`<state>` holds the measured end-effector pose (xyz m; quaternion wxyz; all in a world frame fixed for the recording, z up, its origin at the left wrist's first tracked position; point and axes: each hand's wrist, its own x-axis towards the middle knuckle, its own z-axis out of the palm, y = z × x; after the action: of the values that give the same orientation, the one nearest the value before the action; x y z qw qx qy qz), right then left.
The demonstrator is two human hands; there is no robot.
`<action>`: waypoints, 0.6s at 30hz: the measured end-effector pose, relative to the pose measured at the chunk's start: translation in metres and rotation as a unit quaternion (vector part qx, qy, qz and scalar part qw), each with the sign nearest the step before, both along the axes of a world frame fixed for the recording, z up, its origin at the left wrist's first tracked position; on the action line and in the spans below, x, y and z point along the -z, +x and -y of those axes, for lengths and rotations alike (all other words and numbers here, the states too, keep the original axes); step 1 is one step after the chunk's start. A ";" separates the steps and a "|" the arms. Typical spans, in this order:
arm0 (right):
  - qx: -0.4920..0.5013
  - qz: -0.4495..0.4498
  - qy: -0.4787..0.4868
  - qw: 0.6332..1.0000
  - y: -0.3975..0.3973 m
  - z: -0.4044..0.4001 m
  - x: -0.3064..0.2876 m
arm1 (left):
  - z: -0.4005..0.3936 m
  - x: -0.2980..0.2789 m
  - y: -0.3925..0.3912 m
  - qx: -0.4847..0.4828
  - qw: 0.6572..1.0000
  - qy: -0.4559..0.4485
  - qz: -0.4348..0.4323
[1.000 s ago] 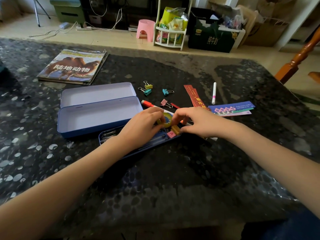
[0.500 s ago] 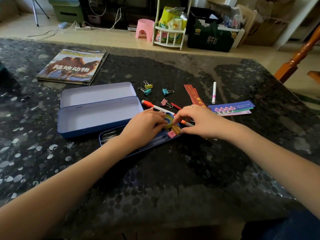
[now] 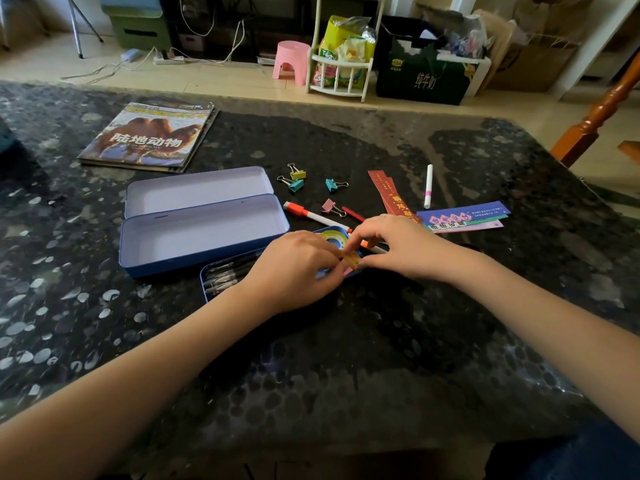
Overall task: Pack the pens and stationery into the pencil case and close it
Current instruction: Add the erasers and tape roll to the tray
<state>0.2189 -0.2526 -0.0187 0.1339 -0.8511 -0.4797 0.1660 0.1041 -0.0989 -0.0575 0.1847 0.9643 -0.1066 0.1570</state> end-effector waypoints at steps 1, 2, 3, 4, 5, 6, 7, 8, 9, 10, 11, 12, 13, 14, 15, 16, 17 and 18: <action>0.001 0.000 -0.001 1.000 0.000 0.000 0.000 | -0.002 0.000 0.001 -0.027 1.000 -0.001 -0.010; 0.003 0.000 -0.001 1.000 0.000 0.000 0.000 | -0.006 0.000 0.004 -0.054 0.998 -0.001 -0.028; 0.004 -0.001 0.001 1.000 0.000 -0.001 0.000 | -0.011 0.000 0.008 -0.073 0.996 0.001 -0.051; 0.005 -0.002 0.002 1.000 0.001 -0.001 0.001 | -0.014 0.000 0.010 -0.078 0.994 0.002 -0.072; 0.004 -0.004 0.003 1.000 0.001 -0.001 0.002 | -0.017 0.001 0.012 -0.071 0.993 -0.005 -0.091; 0.002 -0.006 0.000 1.000 0.002 -0.001 0.002 | -0.019 0.002 0.012 -0.061 0.993 -0.015 -0.103; 0.001 -0.009 -0.004 1.000 0.002 -0.001 0.002 | -0.020 0.002 0.012 -0.052 0.992 -0.024 -0.111; -0.001 -0.013 -0.008 1.000 0.003 0.000 0.001 | -0.020 0.001 0.011 -0.044 0.992 -0.034 -0.114; -0.002 -0.019 -0.006 1.000 0.004 0.000 0.001 | -0.021 0.000 0.010 -0.041 0.992 -0.047 -0.113; 0.001 -0.025 0.003 1.000 0.005 0.000 0.001 | -0.022 -0.001 0.009 -0.043 0.992 -0.063 -0.102; 0.005 -0.025 0.017 1.000 0.007 0.000 0.002 | -0.023 -0.002 0.009 -0.051 0.992 -0.076 -0.083; 0.009 -0.016 0.028 0.999 0.009 -0.001 0.004 | -0.025 -0.003 0.008 -0.062 0.992 -0.085 -0.066; 0.009 0.001 0.033 0.999 0.010 -0.002 0.006 | -0.027 -0.004 0.008 -0.072 0.992 -0.086 -0.059; 0.006 0.017 0.030 0.999 0.011 -0.003 0.009 | -0.028 -0.004 0.007 -0.075 0.992 -0.079 -0.062; 0.001 0.030 0.020 0.999 0.010 -0.004 0.012 | -0.029 -0.004 0.006 -0.069 0.993 -0.065 -0.075; -0.008 0.045 0.004 0.999 0.010 -0.004 0.015 | -0.028 -0.003 0.004 -0.058 0.993 -0.049 -0.093; -0.019 0.068 -0.015 0.997 0.009 -0.004 0.018 | -0.028 -0.003 0.003 -0.044 0.992 -0.034 -0.110; -0.025 0.092 -0.033 0.995 0.009 -0.003 0.020 | -0.028 -0.002 0.001 -0.031 0.992 -0.020 -0.123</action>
<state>0.2278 -0.2491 -0.0385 0.0567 -0.8546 -0.5051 0.1062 0.1052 -0.0712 -0.0553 0.2110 0.9752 -0.0498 0.0449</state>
